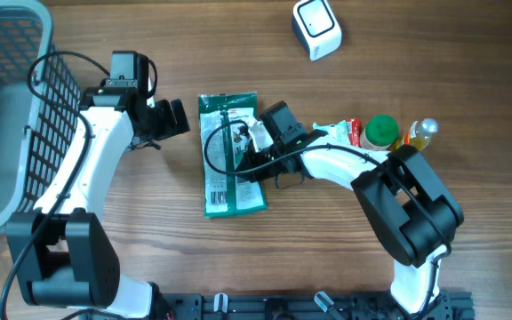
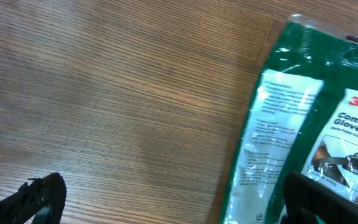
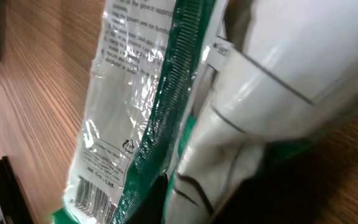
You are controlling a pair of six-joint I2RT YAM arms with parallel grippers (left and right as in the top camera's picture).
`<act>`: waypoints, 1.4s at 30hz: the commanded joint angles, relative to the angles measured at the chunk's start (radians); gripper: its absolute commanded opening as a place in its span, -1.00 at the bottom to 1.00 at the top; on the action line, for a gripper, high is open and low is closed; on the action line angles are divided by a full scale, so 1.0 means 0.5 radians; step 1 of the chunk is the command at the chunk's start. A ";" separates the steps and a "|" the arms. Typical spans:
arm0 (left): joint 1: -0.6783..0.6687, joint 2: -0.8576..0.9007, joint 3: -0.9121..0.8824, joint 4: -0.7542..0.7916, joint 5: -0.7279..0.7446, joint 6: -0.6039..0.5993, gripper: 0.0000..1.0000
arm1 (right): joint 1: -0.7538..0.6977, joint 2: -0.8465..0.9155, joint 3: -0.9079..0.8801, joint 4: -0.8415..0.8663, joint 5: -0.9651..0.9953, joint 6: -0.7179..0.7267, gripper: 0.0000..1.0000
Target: Scan the item barcode
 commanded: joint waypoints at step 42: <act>0.005 0.024 -0.004 -0.002 -0.034 0.018 1.00 | -0.200 -0.717 1.547 -1.781 1.497 -1.519 -0.92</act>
